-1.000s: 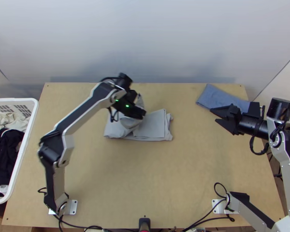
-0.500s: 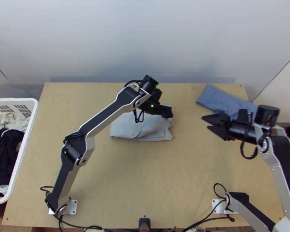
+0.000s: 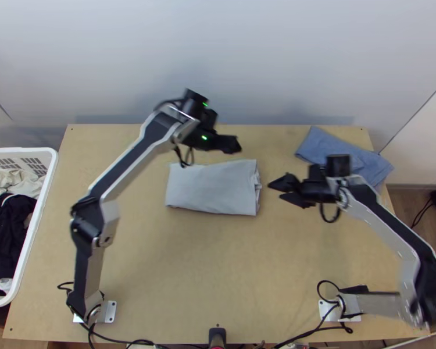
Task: Fold the t-shirt
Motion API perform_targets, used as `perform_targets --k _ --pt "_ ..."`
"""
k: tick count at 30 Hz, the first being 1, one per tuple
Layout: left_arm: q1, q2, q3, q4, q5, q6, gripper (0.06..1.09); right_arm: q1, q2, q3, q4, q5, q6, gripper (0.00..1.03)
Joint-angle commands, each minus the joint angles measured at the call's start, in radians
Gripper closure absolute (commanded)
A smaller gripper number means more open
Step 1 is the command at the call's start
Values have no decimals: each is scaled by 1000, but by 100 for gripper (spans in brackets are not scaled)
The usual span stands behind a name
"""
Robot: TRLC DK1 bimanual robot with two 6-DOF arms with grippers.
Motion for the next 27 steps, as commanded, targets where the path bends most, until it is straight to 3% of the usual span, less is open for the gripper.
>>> perform_targets --k 1,17,27 --pt "97 -108 -30 -61 -37 50 10 95 266 81 97 65 -75 5" --pt "189 -206 -55 -132 -97 81 10 164 473 284 143 103 -89 5" --pt "224 -226 -57 -155 -98 81 10 310 590 407 118 103 -80 5"
